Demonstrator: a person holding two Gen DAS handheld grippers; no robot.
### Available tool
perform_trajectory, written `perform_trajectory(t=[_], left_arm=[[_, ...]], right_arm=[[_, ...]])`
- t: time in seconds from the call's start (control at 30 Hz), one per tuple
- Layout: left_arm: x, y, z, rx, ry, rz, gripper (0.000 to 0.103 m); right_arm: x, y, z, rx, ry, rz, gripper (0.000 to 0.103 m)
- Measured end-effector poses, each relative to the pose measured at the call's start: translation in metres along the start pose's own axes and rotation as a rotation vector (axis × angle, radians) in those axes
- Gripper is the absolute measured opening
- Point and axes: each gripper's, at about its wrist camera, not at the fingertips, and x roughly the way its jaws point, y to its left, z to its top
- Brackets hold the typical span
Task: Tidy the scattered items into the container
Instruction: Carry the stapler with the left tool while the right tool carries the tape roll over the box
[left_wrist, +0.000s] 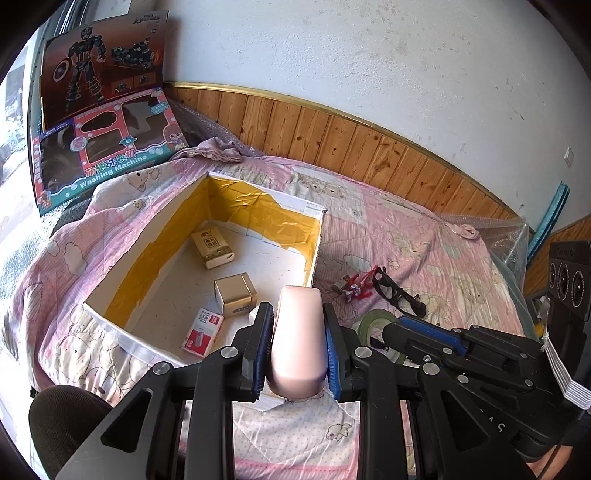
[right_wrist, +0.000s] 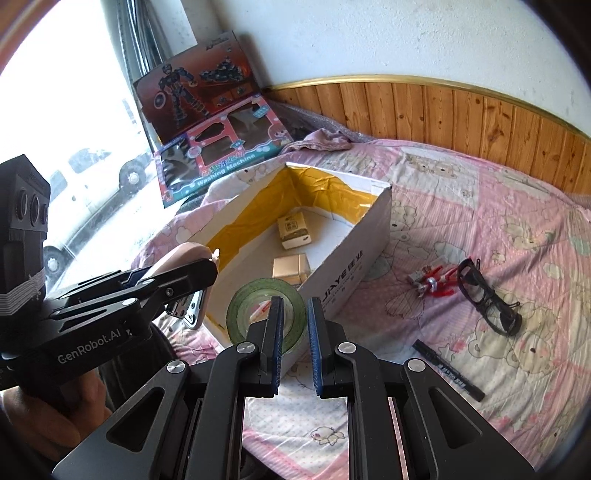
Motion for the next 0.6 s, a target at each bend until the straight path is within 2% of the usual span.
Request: perform_trajectory(t=[0.6], left_arm=[[0.02, 0.065, 0.033, -0.095, -0.01, 0.026, 0.027]], right_arm=[[0.043, 0.011, 0.067, -0.068, -0.004, -0.027, 0.013]])
